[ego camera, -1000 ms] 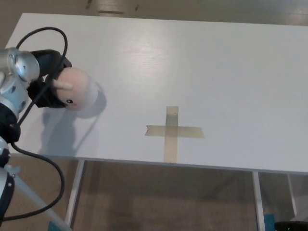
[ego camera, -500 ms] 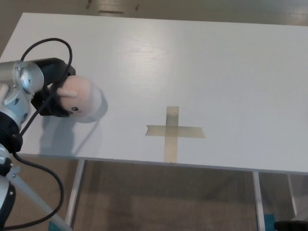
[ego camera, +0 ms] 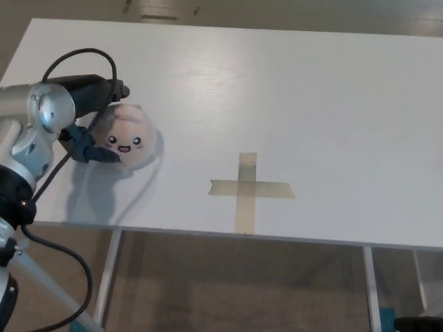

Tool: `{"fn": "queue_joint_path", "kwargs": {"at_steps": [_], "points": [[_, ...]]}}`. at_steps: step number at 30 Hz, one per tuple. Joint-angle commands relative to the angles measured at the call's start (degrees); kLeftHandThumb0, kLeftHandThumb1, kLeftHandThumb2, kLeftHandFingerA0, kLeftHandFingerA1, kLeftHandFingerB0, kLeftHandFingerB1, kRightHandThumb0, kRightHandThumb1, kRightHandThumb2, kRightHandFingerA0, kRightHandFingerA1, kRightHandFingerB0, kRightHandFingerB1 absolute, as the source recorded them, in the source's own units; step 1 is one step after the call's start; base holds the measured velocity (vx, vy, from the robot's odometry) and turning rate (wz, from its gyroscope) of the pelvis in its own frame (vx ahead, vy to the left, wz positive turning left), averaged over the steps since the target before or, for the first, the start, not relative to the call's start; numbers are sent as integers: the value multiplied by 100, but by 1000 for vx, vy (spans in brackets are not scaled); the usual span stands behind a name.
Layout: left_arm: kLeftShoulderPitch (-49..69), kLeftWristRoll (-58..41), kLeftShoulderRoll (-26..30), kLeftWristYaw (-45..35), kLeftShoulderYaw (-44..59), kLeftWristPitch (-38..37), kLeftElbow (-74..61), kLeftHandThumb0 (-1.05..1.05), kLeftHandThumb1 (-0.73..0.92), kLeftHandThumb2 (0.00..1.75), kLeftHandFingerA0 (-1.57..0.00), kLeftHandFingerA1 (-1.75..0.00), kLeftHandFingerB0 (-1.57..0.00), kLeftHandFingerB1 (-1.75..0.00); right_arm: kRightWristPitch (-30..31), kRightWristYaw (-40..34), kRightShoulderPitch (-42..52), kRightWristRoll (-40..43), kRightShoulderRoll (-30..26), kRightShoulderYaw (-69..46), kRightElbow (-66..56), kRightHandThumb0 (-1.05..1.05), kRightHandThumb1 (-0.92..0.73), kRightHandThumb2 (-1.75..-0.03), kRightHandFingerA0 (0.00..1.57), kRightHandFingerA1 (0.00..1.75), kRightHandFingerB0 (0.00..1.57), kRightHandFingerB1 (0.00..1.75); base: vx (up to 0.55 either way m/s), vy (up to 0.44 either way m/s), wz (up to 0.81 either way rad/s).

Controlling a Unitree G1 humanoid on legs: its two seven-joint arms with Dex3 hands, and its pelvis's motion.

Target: Use the left hand to take the pink dumpling toy on a person's hand and put it on the desk.

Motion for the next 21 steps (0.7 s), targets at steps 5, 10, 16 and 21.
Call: {"fn": "queue_joint_path", "kwargs": {"at_steps": [5,10,16,21], "points": [[45,-385,430,-705,509,246,-1108,-74,39,84,0,0,0,-8,16,40,44,-27,-45,12,9,-25,-69,-60,64,44,55,42,0,0,0],[-5,-629,752,-1178,899,455,-2024,-75,40,84,0,0,0,-8,9,44,43,-30,-52,14,12,-26,-69,-60,64,44,55,42,0,0,0],[540,-1401,1318,-1465,2049,415,-4414,-77,40,86,0,0,0,-7,3,76,61,-13,-72,-6,20,-25,-69,-60,65,45,55,42,0,0,0],[1665,-2356,1311,-1487,3462,208,-6610,-75,37,86,0,-2,0,-8,3,65,94,-32,-53,15,24,-26,-69,-60,66,45,56,42,0,0,0]]}}
